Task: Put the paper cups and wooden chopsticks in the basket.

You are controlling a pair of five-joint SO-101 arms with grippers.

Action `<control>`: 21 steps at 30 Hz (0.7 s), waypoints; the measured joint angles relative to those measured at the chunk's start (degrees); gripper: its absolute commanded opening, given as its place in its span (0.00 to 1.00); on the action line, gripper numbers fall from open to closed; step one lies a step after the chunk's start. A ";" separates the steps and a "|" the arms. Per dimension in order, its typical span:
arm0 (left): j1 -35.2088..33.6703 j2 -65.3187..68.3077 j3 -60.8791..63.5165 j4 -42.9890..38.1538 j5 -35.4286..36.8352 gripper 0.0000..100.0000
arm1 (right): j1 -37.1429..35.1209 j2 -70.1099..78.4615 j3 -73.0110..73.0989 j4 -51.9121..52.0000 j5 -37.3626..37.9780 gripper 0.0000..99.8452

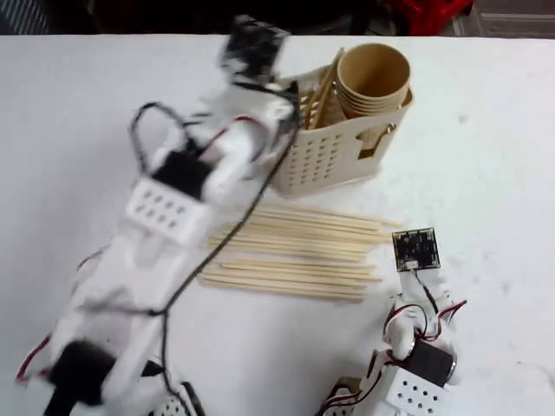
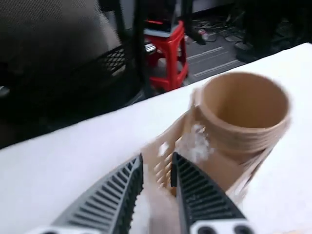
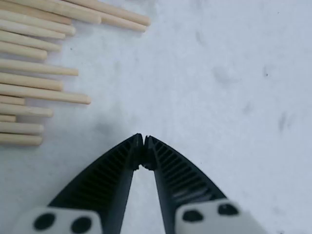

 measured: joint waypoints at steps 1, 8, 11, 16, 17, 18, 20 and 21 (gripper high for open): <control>-1.49 -2.73 2.11 1.49 0.00 0.11 | 0.00 0.00 0.00 -0.18 0.00 0.02; -20.13 -12.66 20.22 6.07 0.35 0.11 | 0.09 0.00 0.00 -9.32 0.35 0.02; -27.16 -12.75 28.66 5.71 0.35 0.11 | -0.26 0.00 0.00 -15.21 4.75 0.02; -29.27 -12.84 42.11 -4.40 -0.44 0.11 | -6.33 0.26 -4.48 -11.87 7.91 0.06; -30.15 -12.84 42.55 -6.15 -1.41 0.11 | -7.47 0.88 -6.51 -10.20 8.00 0.08; -31.03 -13.01 42.99 -7.21 -1.76 0.11 | -8.88 1.76 -8.53 -8.62 8.00 0.09; -32.18 -12.92 43.25 -8.00 -1.76 0.11 | -11.96 4.75 -13.19 -5.80 8.09 0.11; -32.18 -13.01 43.25 -8.18 -1.76 0.11 | -13.89 6.59 -15.47 -4.57 8.18 0.11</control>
